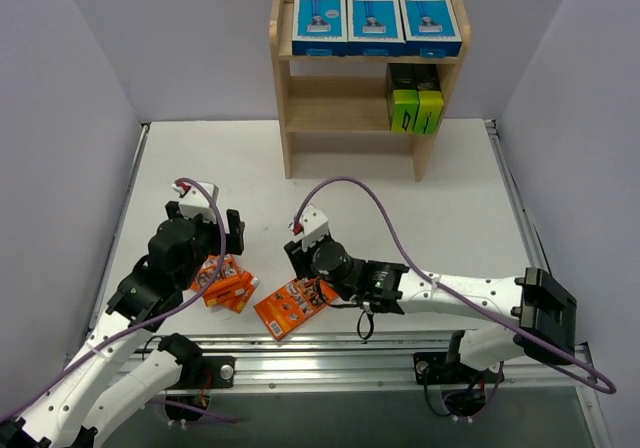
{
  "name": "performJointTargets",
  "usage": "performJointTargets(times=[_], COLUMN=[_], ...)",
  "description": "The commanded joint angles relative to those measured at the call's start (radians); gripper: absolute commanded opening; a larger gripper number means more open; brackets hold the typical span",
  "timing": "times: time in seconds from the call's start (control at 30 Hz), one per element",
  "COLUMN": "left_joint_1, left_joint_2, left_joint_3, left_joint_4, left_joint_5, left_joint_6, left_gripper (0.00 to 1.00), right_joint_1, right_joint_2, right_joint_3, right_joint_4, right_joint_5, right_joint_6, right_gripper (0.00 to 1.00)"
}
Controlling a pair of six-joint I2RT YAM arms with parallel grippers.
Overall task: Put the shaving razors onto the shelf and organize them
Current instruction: Grab a shaving razor with the right arm
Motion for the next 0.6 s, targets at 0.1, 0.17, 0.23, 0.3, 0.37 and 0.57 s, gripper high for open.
performJointTargets(times=[0.1, 0.17, 0.23, 0.3, 0.37, 0.57], left_joint_1=[0.004, 0.006, 0.006, 0.006, 0.008, 0.008], left_joint_2=[-0.061, -0.058, -0.055, -0.058, -0.061, -0.083], left_joint_3=[-0.035, -0.033, -0.032, -0.032, -0.030, -0.022], left_joint_4=[0.010, 0.012, 0.007, 0.004, 0.003, -0.010], left_joint_5=[-0.140, -0.151, -0.163, -0.162, -0.154, -0.174], left_joint_6=[0.017, 0.019, 0.017, 0.014, 0.016, 0.019], left_gripper=[0.97, 0.97, 0.95, 0.94, 0.94, 0.94], right_joint_1=[0.182, 0.211, 0.245, 0.271, 0.273, 0.273], right_joint_2=[0.100, 0.123, 0.153, 0.179, 0.188, 0.167], right_joint_3=[-0.044, -0.032, -0.027, -0.009, -0.004, -0.052], right_joint_4=[0.059, 0.052, 0.045, 0.012, -0.036, -0.013], right_joint_5=[0.032, 0.035, 0.037, 0.068, 0.076, 0.029], right_joint_6=[0.237, 0.281, 0.300, 0.333, 0.364, 0.439], right_gripper=[0.45, 0.45, 0.46, 0.49, 0.52, 0.62])
